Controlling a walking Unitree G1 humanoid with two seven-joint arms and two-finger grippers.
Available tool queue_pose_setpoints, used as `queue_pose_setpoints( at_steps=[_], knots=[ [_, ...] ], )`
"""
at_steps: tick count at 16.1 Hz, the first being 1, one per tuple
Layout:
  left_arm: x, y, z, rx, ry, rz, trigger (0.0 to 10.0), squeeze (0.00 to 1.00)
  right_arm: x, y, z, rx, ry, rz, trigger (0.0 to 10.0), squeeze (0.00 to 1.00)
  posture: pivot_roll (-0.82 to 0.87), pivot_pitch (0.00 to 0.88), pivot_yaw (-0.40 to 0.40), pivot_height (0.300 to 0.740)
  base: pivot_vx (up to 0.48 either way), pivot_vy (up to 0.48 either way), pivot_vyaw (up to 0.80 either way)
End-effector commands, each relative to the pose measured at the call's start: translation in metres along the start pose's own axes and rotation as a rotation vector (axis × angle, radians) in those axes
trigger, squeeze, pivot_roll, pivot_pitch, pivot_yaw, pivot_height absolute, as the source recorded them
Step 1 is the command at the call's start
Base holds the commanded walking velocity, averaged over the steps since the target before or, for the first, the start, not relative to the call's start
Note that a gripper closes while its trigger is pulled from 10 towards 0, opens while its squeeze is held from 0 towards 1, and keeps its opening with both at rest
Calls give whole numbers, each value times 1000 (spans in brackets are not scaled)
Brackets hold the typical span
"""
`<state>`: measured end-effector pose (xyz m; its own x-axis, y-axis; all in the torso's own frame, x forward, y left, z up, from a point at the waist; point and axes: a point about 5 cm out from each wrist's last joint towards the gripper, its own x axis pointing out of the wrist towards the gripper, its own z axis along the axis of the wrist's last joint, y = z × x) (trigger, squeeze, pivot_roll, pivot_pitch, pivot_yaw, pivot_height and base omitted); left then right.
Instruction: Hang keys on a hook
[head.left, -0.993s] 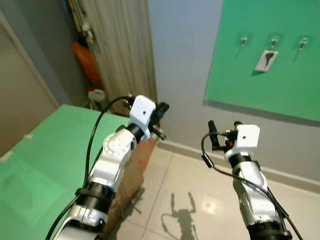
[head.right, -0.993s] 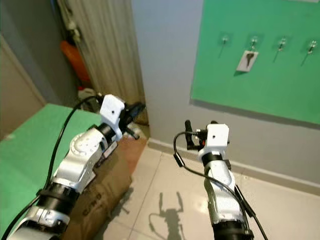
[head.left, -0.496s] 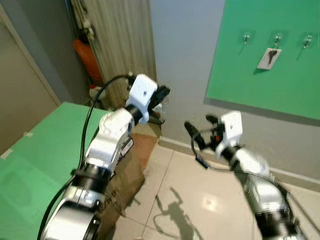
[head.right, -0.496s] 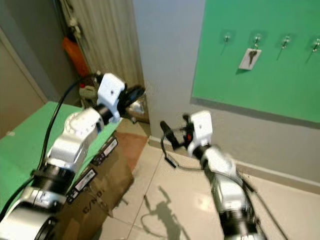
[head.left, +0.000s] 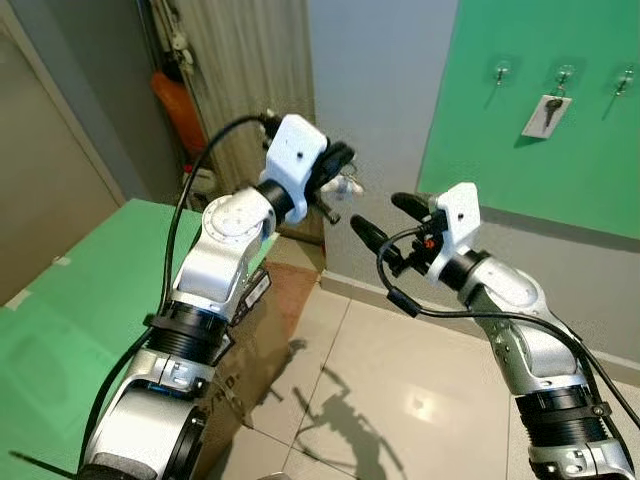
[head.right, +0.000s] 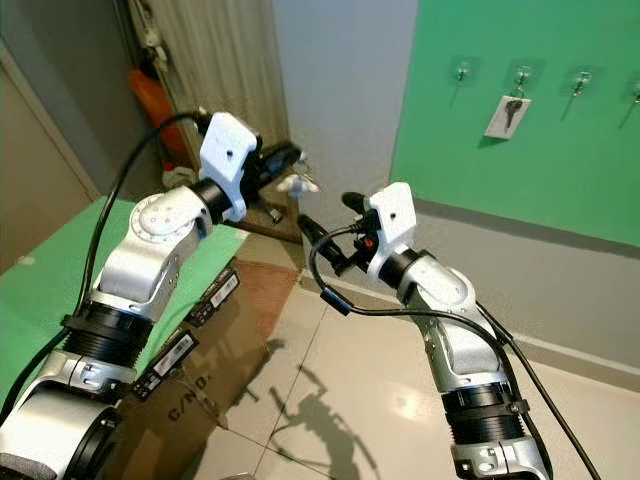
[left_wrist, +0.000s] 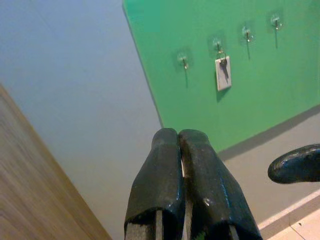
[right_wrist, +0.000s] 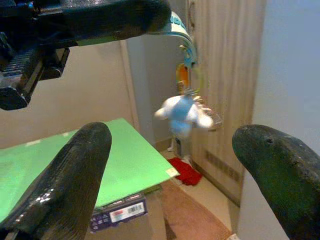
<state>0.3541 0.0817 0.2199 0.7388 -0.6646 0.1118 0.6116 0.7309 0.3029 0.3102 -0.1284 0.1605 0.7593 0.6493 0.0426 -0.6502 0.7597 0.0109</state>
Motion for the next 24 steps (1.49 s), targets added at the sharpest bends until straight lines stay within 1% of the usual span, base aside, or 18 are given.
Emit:
queue_pose_setpoints(
  at_steps=[1, 3, 6, 11, 14, 17, 21, 24],
  knots=[
    [2, 4, 9, -2, -23, -4, 0, 0, 5, 5, 10, 1, -20, 39, 10000, 0, -55, 0, 109, 740, 0, 0, 0],
    [4, 3, 13, 1, -32, -12, 0, 0, 8, 7, 16, 0, -27, 59, 10000, 0, -58, 0, 111, 740, 0, 0, 0],
    [5, 1, 14, 2, -37, -30, 0, 0, 9, 9, 20, 2, -32, 80, 10000, 0, -60, 0, 113, 740, 0, 0, 0],
    [5, -7, 18, -14, -53, -66, 0, 0, 14, 7, 26, 6, -35, 93, 10000, 0, -56, 0, 110, 740, 0, 0, 0],
    [5, -9, 19, -22, -63, -79, 0, 0, 17, 2, 31, -2, -50, 74, 10000, 0, -56, 0, 108, 740, 0, 0, 0],
    [4, -13, 20, -28, -68, -96, 0, 0, 19, 0, 34, -9, -58, 69, 10000, 0, -54, 0, 106, 740, 0, 0, 0],
    [1, -12, 24, -29, -90, -106, 0, 0, 19, -9, 40, 13, -76, 49, 10000, 0, -51, 0, 104, 740, 0, 0, 0],
    [0, -13, 25, -38, -98, -117, 0, 0, 18, -12, 40, 19, -79, 36, 10000, 0, -52, 0, 105, 740, 0, 0, 0]
  ],
)
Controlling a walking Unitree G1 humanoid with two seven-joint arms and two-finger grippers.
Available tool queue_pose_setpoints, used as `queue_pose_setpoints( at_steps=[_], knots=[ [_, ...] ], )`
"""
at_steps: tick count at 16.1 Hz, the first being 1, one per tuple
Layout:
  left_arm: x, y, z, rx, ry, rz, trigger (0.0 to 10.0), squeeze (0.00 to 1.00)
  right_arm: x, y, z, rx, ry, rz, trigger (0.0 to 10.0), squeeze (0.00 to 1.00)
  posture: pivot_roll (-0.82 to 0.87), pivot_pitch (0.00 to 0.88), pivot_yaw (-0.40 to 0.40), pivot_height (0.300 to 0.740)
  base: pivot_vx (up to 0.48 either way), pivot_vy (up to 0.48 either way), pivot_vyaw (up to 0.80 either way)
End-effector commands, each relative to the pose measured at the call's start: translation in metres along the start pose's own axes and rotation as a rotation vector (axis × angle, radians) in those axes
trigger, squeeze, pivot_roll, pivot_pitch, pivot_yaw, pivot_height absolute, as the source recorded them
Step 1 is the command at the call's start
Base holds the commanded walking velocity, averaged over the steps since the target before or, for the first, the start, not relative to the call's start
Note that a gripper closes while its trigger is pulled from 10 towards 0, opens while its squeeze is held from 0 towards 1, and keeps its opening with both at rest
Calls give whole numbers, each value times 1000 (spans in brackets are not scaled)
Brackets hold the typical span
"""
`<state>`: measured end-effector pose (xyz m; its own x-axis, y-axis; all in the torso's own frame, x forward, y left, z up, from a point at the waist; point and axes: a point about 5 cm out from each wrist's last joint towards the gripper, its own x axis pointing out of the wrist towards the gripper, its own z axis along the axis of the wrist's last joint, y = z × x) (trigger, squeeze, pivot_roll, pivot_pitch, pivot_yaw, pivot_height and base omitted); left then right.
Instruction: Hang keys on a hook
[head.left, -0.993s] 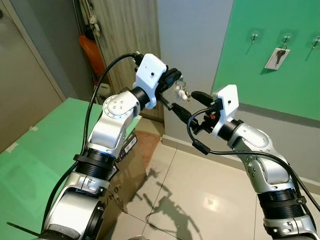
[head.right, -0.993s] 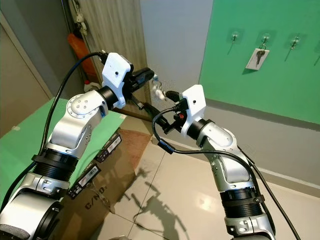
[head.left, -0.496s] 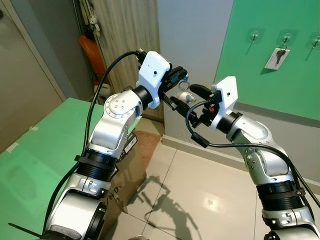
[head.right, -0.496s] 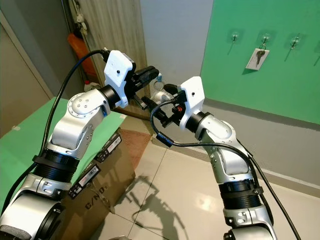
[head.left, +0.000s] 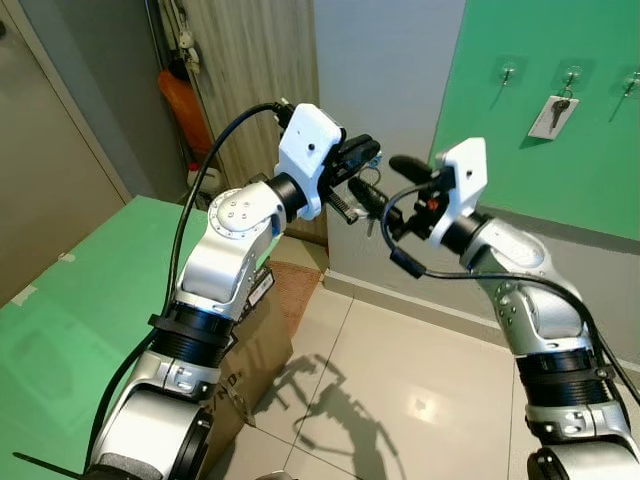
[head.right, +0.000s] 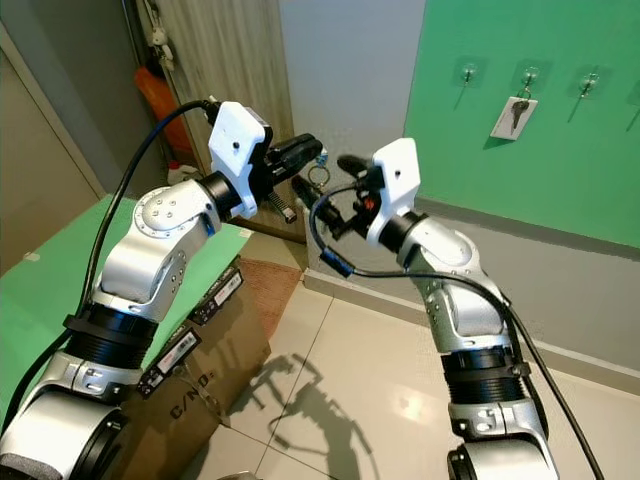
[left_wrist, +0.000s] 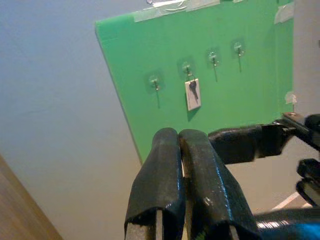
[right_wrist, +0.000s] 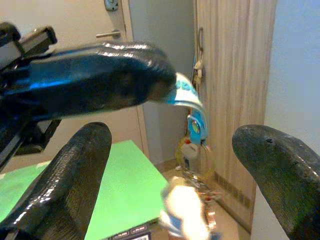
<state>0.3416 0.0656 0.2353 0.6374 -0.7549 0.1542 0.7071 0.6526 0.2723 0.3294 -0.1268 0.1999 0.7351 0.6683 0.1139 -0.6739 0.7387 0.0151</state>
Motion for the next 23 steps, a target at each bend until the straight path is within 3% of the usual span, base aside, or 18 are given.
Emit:
queue_pose_setpoints(
  at_steps=[1, 8, 23],
  knots=[
    [-3, 1, 6, 8, -24, -10, 0, 0, 1, -2, 1, 14, -9, -2, 10000, 0, -52, 0, 105, 740, 0, 0, 0],
    [-5, 0, 14, -22, -72, -51, 0, 0, -1, -8, -3, 41, 4, -7, 10000, 0, -52, 0, 100, 740, 0, 0, 0],
    [-19, 16, 20, -14, -98, -112, 0, 0, -3, -15, 1, 66, -11, -2, 10000, 0, -49, 0, 93, 740, 0, 0, 0]
  ],
)
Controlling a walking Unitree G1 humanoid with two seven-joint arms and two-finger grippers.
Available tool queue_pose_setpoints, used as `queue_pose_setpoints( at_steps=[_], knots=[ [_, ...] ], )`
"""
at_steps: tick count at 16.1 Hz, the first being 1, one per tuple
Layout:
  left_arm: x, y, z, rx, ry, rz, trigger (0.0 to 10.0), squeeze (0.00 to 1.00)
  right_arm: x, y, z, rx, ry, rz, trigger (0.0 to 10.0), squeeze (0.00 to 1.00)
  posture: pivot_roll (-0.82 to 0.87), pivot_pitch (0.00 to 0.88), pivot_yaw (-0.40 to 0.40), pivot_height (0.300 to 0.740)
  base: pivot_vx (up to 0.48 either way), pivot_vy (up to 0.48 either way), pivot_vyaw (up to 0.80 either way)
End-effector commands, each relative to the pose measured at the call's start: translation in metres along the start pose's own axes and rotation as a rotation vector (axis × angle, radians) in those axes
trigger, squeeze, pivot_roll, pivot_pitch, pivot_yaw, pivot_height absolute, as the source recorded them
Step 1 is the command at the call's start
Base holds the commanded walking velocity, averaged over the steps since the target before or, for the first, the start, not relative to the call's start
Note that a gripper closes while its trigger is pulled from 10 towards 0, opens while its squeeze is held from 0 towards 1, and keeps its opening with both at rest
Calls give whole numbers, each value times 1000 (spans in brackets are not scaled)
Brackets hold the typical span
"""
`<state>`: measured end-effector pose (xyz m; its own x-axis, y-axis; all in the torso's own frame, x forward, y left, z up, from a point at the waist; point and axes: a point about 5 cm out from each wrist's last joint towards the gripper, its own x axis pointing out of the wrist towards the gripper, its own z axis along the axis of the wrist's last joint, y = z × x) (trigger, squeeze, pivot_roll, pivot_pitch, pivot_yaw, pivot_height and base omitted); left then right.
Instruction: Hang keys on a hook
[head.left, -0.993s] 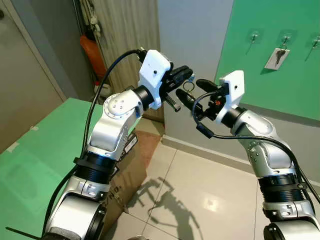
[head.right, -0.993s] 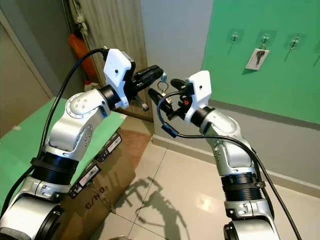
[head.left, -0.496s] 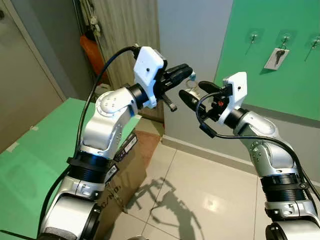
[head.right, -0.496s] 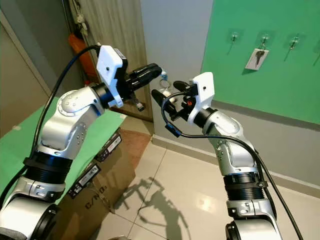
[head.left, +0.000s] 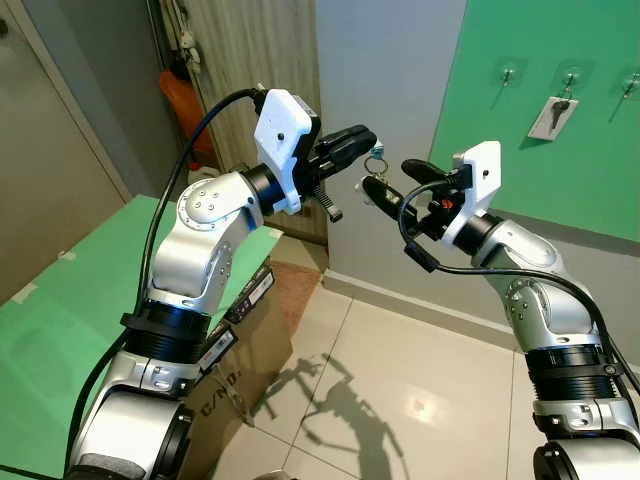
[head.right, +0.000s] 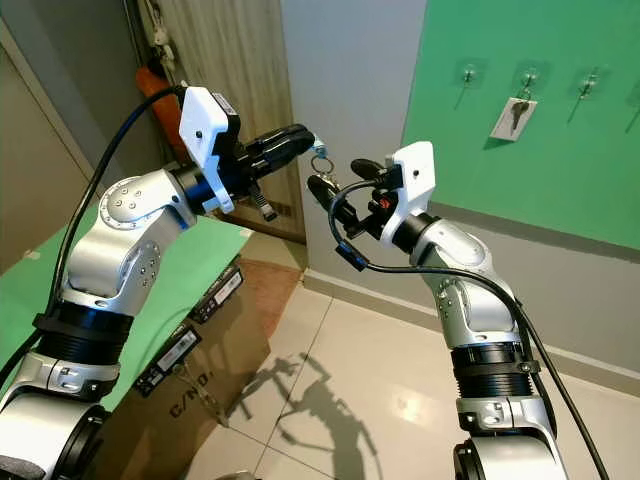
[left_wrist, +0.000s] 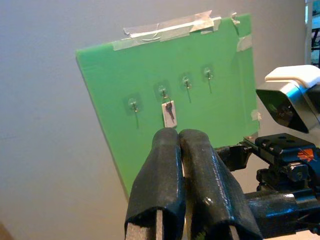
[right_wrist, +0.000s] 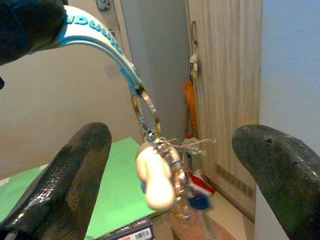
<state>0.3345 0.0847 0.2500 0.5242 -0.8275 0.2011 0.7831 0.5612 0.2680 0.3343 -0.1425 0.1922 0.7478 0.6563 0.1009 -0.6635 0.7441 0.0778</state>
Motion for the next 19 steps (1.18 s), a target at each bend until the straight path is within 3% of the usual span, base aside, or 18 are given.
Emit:
queue_pose_setpoints(
  at_steps=[1, 5, 6, 7, 8, 19],
  knots=[
    [-2, 4, 5, 12, -18, -3, 0, 0, 5, 1, 7, 6, -22, 19, 10000, 0, -49, 0, 92, 740, 0, 0, 0],
    [-2, 1, 7, 6, -30, -29, 0, 0, 7, 1, 8, 16, -29, 23, 10000, 0, -49, 0, 89, 740, 0, 0, 0],
    [-3, 0, 7, 3, -32, -30, 0, 0, 8, 3, 10, 29, -41, 26, 3961, 0, -49, 0, 89, 740, 0, 0, 0],
    [-3, 0, 7, 2, -32, -30, 0, 0, 8, 3, 11, 30, -43, 29, 745, 0, -49, 0, 89, 740, 0, 0, 0],
    [-3, 0, 7, 0, -32, -35, 0, 0, 9, 5, 11, 30, -44, 34, 0, 0, -51, 0, 88, 740, 0, 0, 0],
    [-5, 1, 5, -7, -23, -37, 0, 0, 6, 4, 7, 40, -29, 28, 0, 0, -54, 0, 86, 740, 0, 0, 0]
  ],
)
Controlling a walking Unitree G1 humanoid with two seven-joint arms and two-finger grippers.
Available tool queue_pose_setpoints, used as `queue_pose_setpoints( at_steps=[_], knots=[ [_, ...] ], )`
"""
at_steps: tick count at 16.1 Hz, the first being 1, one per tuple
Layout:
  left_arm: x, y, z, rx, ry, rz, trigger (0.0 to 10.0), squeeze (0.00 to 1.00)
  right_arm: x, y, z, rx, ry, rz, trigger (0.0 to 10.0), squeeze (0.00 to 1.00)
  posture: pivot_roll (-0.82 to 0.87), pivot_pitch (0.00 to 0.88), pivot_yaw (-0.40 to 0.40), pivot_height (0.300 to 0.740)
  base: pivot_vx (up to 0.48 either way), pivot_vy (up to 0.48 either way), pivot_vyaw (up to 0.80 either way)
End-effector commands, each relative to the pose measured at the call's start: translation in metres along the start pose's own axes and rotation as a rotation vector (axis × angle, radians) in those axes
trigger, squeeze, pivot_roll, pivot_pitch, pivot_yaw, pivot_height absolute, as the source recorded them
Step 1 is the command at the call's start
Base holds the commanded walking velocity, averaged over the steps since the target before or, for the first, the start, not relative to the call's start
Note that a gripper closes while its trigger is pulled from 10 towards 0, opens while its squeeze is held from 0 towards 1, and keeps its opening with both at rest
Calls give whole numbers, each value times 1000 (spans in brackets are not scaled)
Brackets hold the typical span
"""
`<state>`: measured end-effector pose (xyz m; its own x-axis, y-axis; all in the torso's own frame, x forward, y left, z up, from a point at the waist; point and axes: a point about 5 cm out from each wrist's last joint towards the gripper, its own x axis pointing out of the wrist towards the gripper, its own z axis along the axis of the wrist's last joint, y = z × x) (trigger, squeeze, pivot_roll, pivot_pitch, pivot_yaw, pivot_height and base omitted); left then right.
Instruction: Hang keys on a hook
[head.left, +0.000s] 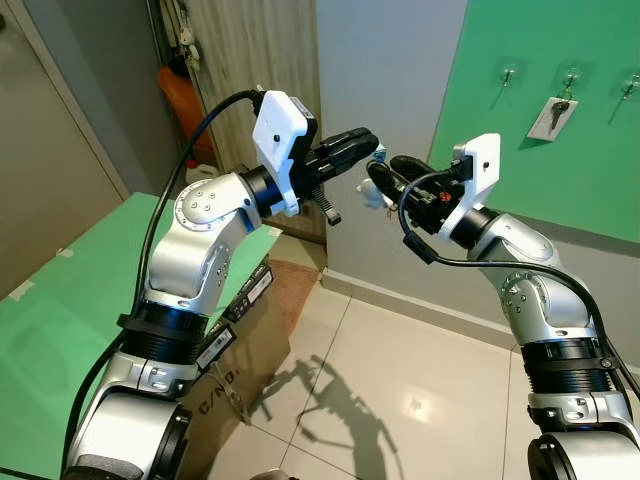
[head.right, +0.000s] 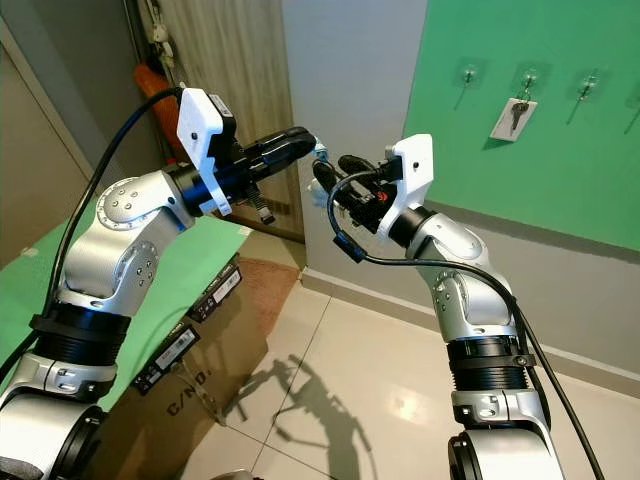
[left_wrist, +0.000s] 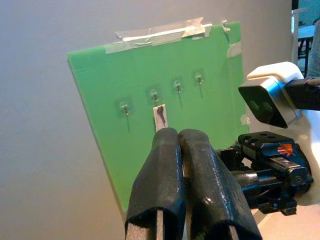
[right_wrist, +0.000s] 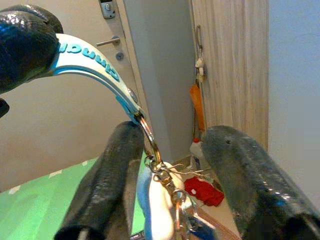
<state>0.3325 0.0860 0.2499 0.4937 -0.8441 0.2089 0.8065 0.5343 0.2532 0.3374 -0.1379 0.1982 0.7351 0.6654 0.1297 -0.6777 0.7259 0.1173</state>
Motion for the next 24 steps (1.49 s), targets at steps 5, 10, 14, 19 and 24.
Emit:
queue_pose_setpoints(
  at_steps=[5, 10, 14, 19, 24],
  knots=[
    [-4, 3, 3, 11, 0, -5, 0, 0, -2, 5, 1, 11, 2, 35, 0, 0, -53, 0, 85, 740, 0, 0, 0],
    [-6, 6, 1, 20, 19, 3, 0, 0, -3, 5, 4, 28, -19, 46, 0, 0, -53, 0, 86, 740, 0, 0, 0],
    [-6, 9, -3, 26, 38, 19, 0, 0, -4, 6, 2, 35, -16, 43, 0, 0, -56, 0, 92, 740, 0, 0, 0],
    [-6, 13, -6, 39, 62, 52, 0, 0, -4, 7, 3, 39, -15, 47, 0, 0, -59, 0, 91, 740, 0, 0, 0],
    [-5, 19, -11, 58, 98, 106, 10000, 0, -4, 11, 2, 51, -17, 61, 0, 0, -63, 0, 93, 740, 0, 0, 0]
  ],
)
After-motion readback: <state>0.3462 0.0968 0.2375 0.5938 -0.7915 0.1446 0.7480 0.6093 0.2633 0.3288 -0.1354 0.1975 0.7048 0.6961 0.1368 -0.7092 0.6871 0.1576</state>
